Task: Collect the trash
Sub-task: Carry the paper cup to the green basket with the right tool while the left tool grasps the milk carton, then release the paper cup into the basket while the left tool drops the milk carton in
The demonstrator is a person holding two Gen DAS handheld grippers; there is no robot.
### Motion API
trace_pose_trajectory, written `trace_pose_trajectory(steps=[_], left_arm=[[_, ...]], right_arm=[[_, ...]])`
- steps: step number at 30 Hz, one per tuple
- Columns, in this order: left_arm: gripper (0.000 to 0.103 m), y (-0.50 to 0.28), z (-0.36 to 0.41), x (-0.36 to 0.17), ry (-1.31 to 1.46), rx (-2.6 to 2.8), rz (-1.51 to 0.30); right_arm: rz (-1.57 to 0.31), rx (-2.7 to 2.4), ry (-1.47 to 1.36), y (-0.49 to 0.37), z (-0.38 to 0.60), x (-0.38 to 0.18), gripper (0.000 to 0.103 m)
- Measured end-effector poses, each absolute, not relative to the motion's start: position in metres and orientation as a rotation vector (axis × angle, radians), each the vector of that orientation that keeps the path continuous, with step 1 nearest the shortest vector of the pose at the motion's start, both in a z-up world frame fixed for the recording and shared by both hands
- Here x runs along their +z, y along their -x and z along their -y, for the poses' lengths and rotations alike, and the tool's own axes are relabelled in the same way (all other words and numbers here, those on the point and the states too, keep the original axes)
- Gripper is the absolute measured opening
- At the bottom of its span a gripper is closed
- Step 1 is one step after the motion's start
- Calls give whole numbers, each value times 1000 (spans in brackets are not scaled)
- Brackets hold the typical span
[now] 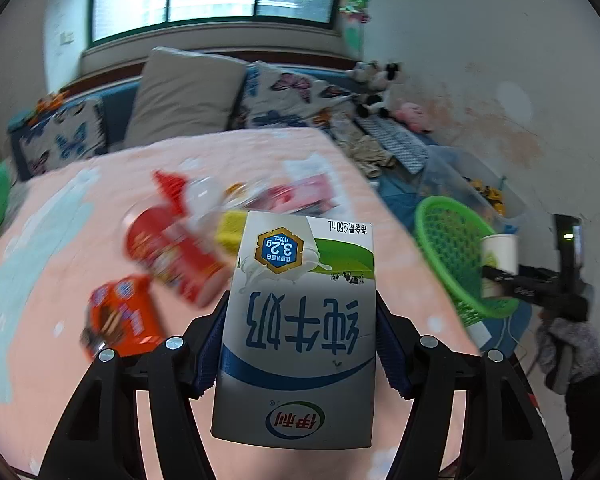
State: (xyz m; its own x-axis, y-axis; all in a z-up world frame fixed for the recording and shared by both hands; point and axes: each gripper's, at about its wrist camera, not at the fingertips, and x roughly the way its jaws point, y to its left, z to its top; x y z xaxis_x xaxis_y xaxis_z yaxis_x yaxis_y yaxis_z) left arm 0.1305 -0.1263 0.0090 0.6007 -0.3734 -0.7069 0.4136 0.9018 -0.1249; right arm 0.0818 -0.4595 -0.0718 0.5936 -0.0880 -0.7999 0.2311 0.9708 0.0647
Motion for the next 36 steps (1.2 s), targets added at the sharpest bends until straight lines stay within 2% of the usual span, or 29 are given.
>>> trace_pose_trajectory(steps=[15,36], left_arm=[[63,-156,256,13,-162,-651,-826],[64,-175,400,-33,-231,-790,-928]], right_arm=[[-954,-204,-225,-85,488,-96,75],[-814,-282,-250,-10,509,-61,77]])
